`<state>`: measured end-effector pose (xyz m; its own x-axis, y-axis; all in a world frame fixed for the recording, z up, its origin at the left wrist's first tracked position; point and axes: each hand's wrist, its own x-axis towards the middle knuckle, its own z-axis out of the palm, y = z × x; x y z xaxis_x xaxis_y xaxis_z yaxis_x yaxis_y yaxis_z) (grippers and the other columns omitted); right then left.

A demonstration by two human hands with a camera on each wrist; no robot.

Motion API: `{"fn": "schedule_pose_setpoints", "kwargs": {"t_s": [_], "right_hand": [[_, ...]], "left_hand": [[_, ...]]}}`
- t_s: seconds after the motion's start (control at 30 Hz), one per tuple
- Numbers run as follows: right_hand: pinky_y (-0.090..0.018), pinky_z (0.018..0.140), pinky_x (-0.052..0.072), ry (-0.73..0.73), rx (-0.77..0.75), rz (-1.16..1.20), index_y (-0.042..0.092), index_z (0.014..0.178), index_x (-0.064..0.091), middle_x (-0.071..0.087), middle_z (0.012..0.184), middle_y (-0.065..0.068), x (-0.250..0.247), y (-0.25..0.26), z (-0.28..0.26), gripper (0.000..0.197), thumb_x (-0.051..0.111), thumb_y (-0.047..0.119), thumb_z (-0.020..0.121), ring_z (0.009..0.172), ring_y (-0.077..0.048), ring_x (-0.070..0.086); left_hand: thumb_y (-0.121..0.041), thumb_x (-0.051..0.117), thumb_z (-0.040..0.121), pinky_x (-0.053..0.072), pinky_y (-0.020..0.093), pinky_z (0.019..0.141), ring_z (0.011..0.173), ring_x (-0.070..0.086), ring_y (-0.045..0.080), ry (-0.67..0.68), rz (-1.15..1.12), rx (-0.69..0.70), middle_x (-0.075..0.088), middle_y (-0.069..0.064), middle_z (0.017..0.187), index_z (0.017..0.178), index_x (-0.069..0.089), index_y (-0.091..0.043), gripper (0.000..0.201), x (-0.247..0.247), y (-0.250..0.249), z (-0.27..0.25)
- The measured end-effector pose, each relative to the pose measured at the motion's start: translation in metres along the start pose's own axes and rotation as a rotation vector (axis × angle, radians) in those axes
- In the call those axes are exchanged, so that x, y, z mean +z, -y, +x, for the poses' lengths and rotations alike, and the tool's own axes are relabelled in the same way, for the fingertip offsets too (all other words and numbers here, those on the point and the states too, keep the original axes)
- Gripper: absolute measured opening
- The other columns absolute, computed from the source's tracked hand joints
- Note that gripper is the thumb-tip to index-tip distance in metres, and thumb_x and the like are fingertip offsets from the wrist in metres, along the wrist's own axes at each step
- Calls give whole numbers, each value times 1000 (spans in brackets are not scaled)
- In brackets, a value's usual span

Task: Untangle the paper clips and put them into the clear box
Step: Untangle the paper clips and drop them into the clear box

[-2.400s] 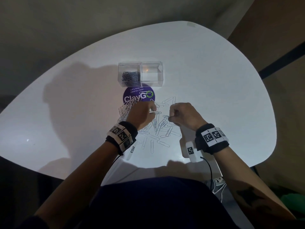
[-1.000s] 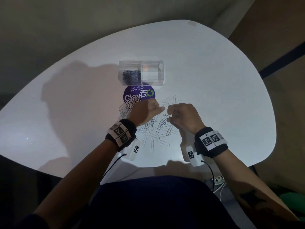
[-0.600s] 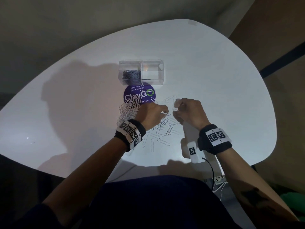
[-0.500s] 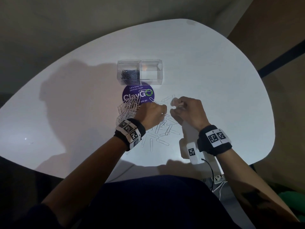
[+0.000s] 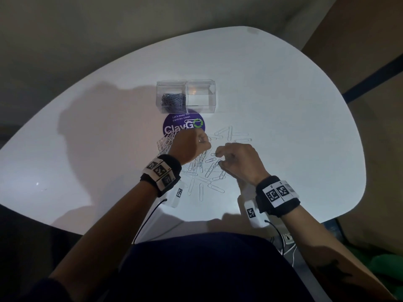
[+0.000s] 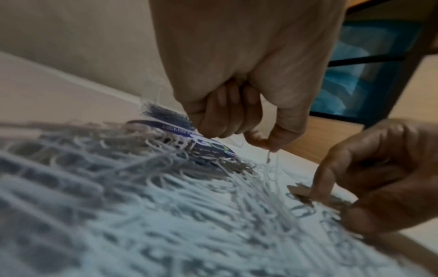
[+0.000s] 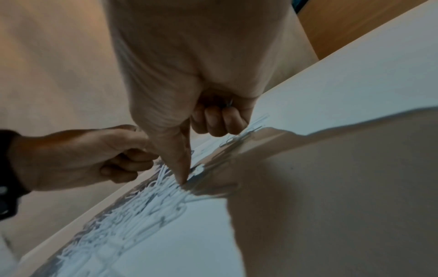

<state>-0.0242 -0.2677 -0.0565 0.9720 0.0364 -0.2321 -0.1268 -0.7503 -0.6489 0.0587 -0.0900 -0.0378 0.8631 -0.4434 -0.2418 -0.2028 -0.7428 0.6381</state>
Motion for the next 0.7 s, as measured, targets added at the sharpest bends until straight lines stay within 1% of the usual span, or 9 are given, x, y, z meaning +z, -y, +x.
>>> {"fn": "schedule_pose_setpoints", "kwargs": {"t_s": [0.07,0.17,0.27,0.3,0.37,0.43,0.53,0.63,0.7], "right_hand": [[-34,79,53,28,-48,-60,35,90,72,71,93,11,3,2,0,20,77,27,73,91,-14,65],[-34,73,52,56,-109,-134,34,88,73,69,94,12,2,3,2,13,74,28,77,91,-16,65],[-33,73,49,111,-105,-167,28,82,69,68,95,9,-1,5,4,5,71,24,80,90,-19,63],[-32,73,47,132,-89,-183,26,79,66,68,96,9,-2,7,5,5,70,24,81,90,-19,62],[-30,71,44,163,-70,-212,27,76,60,67,95,9,-3,9,7,10,66,24,82,88,-19,61],[-32,71,46,190,-34,-181,27,72,55,67,91,8,-4,11,8,13,64,23,80,86,-20,60],[-31,73,51,154,45,34,23,68,53,64,77,10,-12,10,6,18,68,22,79,73,-9,60],[-9,62,42,73,111,434,0,72,53,58,63,14,-26,16,-3,19,64,5,87,61,6,58],[-9,58,38,18,202,690,2,67,49,52,60,15,-33,18,-4,26,56,2,91,60,2,53]], "left_hand": [[-20,66,77,42,25,63,62,58,12,-54,86,1,67,-6,70,77,68,-16,4,-1,0,0],[-19,65,82,34,24,62,62,55,16,-136,211,34,67,0,72,96,69,-14,16,-3,-4,-5],[-22,65,84,37,24,63,63,57,18,-63,236,139,70,-2,79,98,69,-18,15,-2,-7,-11],[-22,66,84,35,24,63,60,51,14,-15,241,159,67,-7,74,97,69,-18,14,-1,-8,-13],[-22,67,84,31,22,63,58,41,9,46,247,157,49,-19,59,97,69,-19,13,0,-10,-17],[-22,68,83,29,22,62,54,38,3,50,238,149,35,-24,56,97,69,-19,14,0,-8,-18],[-22,70,82,29,22,61,52,38,-6,75,206,134,35,-25,57,98,68,-19,16,1,-5,-20],[-27,72,81,30,23,60,54,43,5,82,216,132,37,-21,56,98,68,-20,19,1,-4,-23],[-29,72,82,31,23,62,61,49,13,104,278,133,46,-15,59,96,69,-20,17,4,-6,-24]]}}
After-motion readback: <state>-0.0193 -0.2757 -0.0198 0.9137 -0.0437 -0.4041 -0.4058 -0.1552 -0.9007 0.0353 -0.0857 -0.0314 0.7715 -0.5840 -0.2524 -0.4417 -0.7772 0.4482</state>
